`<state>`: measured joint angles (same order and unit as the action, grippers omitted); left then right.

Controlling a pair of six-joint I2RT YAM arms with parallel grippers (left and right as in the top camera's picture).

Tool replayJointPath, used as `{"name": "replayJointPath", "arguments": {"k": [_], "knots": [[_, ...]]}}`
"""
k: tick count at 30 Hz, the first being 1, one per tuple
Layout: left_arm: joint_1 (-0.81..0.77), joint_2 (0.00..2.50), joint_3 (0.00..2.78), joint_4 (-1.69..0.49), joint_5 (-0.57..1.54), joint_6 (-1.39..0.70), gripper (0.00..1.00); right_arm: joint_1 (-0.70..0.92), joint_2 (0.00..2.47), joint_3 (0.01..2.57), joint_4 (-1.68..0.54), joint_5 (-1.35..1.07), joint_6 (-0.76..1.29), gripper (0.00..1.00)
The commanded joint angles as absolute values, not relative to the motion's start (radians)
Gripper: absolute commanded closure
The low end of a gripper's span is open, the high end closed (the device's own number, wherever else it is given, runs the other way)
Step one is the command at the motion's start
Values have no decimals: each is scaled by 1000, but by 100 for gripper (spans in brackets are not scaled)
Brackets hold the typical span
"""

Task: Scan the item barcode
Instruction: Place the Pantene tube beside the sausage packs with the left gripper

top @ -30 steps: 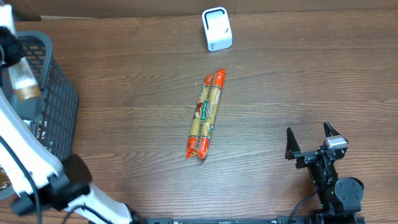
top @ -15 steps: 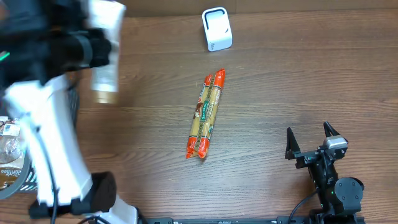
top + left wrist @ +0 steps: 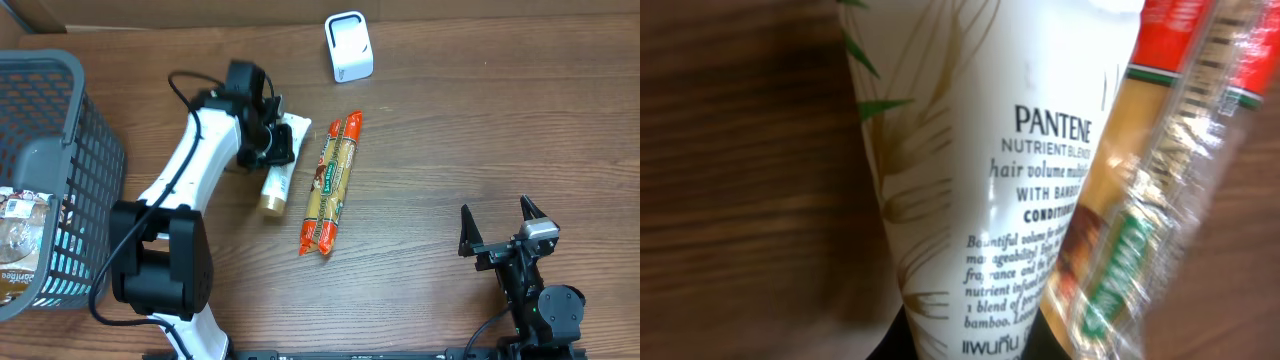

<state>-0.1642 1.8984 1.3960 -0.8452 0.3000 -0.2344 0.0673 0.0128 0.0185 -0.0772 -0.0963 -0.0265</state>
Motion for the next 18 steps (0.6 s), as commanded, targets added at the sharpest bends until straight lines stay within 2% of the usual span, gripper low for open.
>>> {"name": "replayJointPath", "arguments": {"k": [1, 2, 3, 5, 6, 12, 18], "knots": [[-174, 1860, 1300, -748, 395, -339, 96, 73, 3, 8, -73, -87, -31, 0], [-174, 1860, 1278, -720, 395, -355, 95, 73, 3, 8, -73, -87, -31, 0], [-174, 1860, 1261, -702, 394, -366, 88, 73, 3, 8, -73, -87, -31, 0], [-174, 1861, 1245, -699, 394, -367, 61, 73, 3, 8, -73, -87, -31, 0], [-175, 1861, 1243, -706, 393, -366, 53, 73, 3, 8, -73, -87, -31, 0], [-167, 1825, 1282, -736, 418, -331, 47, 73, 3, 8, -73, -87, -31, 0], [-93, 1720, 1547, -930, 382, -260, 42, 73, 3, 8, -73, -87, -31, 0]]}}
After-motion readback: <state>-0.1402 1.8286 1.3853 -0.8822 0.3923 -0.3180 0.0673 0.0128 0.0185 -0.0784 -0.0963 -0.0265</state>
